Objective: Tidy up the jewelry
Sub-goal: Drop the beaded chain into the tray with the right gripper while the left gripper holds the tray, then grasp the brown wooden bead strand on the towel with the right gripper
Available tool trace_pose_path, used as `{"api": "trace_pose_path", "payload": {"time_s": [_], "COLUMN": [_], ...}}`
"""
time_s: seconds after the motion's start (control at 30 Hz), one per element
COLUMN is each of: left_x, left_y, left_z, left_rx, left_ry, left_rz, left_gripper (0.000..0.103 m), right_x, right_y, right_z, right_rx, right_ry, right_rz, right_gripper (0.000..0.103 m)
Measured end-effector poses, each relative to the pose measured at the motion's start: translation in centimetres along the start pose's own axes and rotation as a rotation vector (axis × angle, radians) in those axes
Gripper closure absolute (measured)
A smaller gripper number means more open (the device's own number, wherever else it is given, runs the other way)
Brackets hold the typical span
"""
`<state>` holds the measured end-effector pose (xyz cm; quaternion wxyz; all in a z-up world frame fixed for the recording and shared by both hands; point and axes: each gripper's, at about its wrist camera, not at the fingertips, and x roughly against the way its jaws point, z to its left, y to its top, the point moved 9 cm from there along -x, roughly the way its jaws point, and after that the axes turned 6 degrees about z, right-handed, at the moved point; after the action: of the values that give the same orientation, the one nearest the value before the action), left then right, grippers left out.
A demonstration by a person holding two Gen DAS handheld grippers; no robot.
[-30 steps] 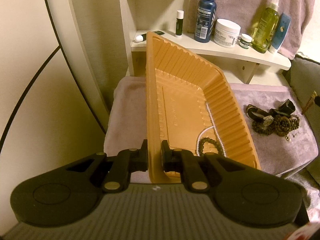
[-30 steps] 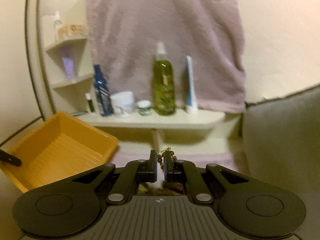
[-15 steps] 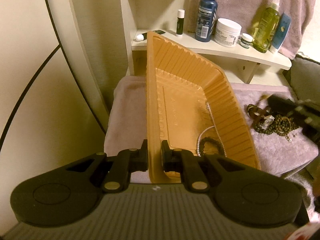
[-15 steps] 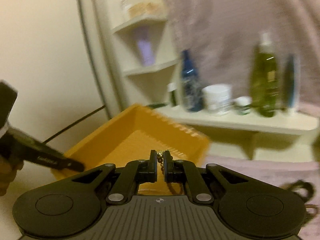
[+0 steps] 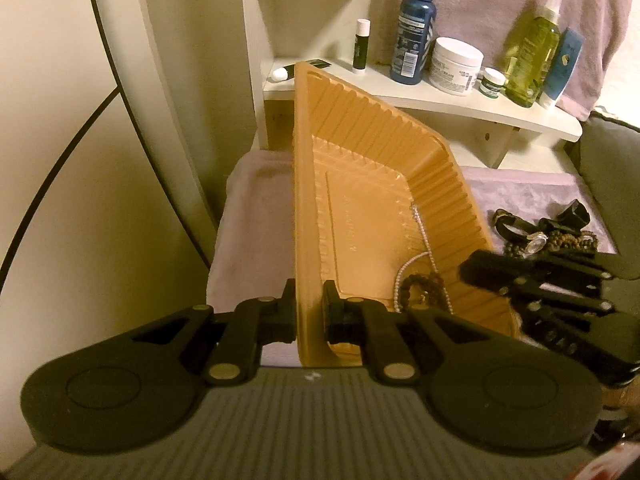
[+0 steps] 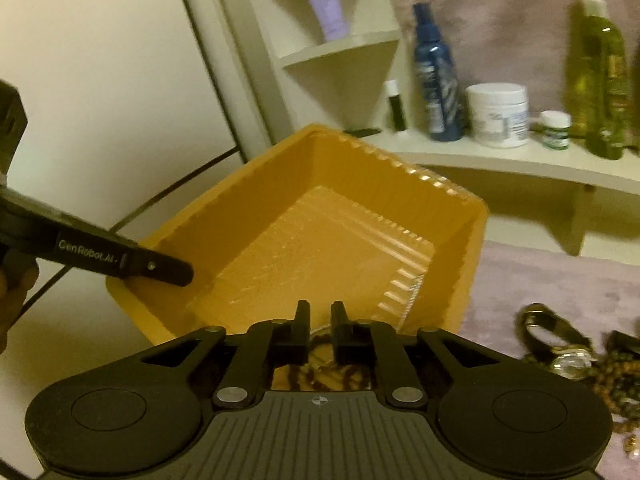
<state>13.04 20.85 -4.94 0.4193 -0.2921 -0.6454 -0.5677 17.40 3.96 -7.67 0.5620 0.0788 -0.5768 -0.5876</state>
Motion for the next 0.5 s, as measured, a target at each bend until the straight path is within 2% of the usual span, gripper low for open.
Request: {"api": "trace_pose_path", "payload": {"time_s": [0.2, 0.27, 0.3, 0.5], "left_x": [0.0, 0.0, 0.0, 0.1], "left_y": [0.1, 0.1, 0.1, 0.1], "left_z": [0.1, 0.0, 0.0, 0.0], "left_rx": [0.002, 0.002, 0.0, -0.001], "left_ry": [-0.001, -0.002, -0.002, -0.003], "left_rz": [0.0, -0.001, -0.002, -0.005], "left_gripper": [0.093, 0.093, 0.093, 0.093], "right_x": [3.6, 5.0, 5.5, 8.5], "right_y": [-0.5, -1.2, -1.4, -3.9], "right_z": [-4.2, -6.3, -7.1, -12.3], "right_rx": [-0.06, -0.085, -0.096, -0.172], "right_ry": [-0.161, -0.237, -0.265, -0.409], "right_rz": [-0.057, -0.073, -0.076, -0.067], "right_gripper": [0.082, 0.068, 0.066, 0.064]}}
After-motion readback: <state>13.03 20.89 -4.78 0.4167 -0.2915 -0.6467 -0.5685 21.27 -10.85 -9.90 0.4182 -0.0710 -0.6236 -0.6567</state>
